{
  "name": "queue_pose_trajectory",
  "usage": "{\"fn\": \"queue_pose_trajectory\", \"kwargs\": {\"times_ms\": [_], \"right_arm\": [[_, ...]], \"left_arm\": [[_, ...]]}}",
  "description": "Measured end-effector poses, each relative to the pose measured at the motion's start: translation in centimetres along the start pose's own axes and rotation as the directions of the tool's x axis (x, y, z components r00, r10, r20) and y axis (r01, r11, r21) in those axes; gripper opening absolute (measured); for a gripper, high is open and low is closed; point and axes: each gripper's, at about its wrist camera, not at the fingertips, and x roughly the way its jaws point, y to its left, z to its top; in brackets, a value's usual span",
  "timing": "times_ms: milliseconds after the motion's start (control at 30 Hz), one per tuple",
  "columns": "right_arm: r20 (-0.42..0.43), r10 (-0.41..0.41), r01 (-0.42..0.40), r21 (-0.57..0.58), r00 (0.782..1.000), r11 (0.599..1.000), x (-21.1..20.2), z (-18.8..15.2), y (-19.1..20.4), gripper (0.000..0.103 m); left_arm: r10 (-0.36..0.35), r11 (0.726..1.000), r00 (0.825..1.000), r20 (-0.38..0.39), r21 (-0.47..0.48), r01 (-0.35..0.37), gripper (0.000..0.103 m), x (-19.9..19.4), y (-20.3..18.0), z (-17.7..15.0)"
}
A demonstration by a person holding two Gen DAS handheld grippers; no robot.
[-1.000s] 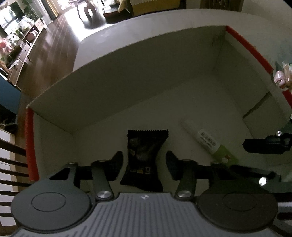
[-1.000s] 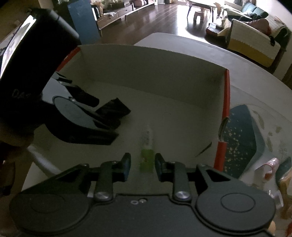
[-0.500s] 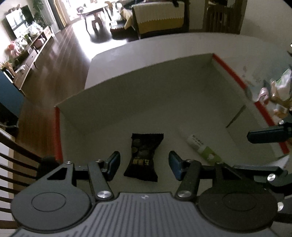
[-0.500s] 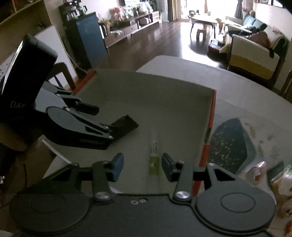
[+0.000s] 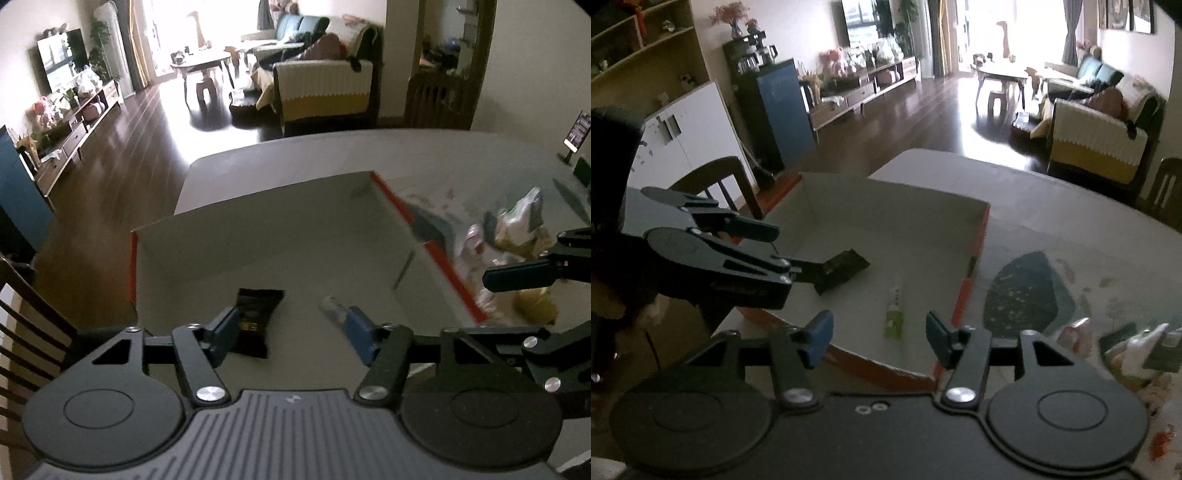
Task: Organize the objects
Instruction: 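Open both tools to release the packet and marker inside the box, then withdraw both tools from the box back over the table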
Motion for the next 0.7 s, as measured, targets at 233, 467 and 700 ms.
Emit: {"fn": "queue_pose_trajectory", "kwargs": {"times_ms": [233, 467, 700], "right_arm": [[0.064, -0.022, 0.023, -0.012, 0.998, 1.0, -2.6, -1.6, -1.8, 0.069], [0.086, -0.052, 0.048, 0.05, 0.995, 0.998, -5.2, -4.4, -5.0, 0.084], [0.094, -0.093, 0.08, 0.137, 0.991, 0.987, -7.4, -7.4, -9.0, 0.093]], "left_arm": [[-0.034, 0.999, 0.998, 0.059, -0.013, 0.034, 0.068, -2.1, -3.8, -1.0], [-0.047, 0.999, 0.995, 0.085, 0.001, 0.047, 0.074, -2.7, -8.3, -1.9], [-0.07, 0.998, 0.993, 0.094, 0.005, 0.069, 0.074, -2.5, -12.5, -2.9]]}}
